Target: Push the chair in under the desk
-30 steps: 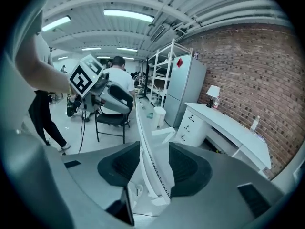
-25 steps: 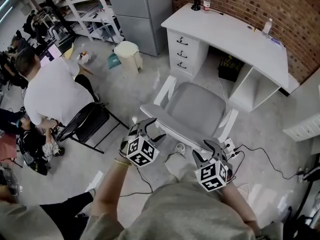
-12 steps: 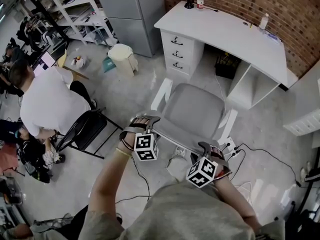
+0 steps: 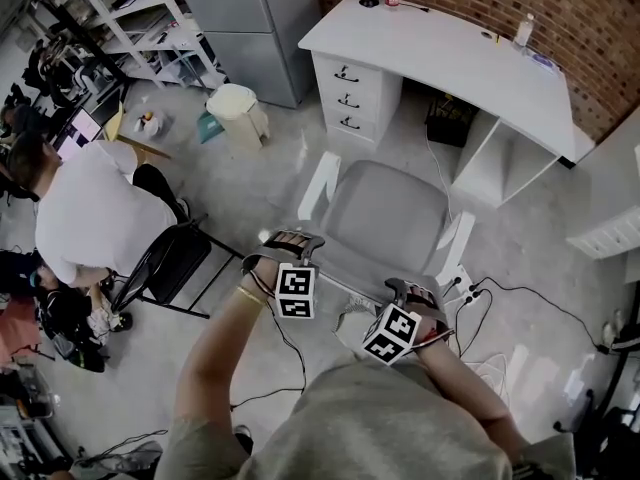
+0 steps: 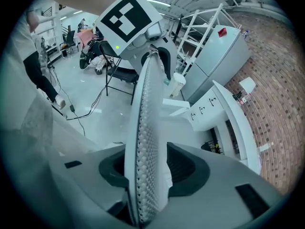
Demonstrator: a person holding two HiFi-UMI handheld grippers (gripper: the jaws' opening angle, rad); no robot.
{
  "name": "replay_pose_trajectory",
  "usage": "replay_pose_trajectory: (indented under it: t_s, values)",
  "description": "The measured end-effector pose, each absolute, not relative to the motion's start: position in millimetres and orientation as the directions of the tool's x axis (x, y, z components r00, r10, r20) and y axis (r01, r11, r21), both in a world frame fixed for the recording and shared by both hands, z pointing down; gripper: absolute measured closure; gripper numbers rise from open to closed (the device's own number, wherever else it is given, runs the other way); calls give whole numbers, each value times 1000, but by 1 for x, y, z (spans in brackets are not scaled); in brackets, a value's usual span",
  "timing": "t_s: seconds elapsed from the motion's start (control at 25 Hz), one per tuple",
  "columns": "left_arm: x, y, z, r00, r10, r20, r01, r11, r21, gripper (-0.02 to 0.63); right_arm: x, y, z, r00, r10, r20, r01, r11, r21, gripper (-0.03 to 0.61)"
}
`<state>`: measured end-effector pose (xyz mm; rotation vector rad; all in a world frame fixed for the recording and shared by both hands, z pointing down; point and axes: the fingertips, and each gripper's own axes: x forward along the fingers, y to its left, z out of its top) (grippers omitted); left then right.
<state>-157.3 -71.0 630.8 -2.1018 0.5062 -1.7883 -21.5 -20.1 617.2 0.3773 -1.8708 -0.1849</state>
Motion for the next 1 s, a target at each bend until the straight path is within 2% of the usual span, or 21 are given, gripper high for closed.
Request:
replay_pose_trajectory:
  t_s: [0.24, 0.48, 1.0]
  values:
    - [-154, -70, 635, 168, -464, 870, 19, -881, -473, 455, -25, -18, 624, -279, -333, 901, -121, 943, 311, 498]
    - [-153, -75, 642, 150, -521, 840, 147, -829, -540, 578, -24, -20, 627, -280, -332, 901, -64, 943, 328, 552]
    - [-144, -132, 643, 159, -517, 841, 169, -825, -540, 586, -17, -73, 626, -275, -354, 894, -58, 934, 352, 565]
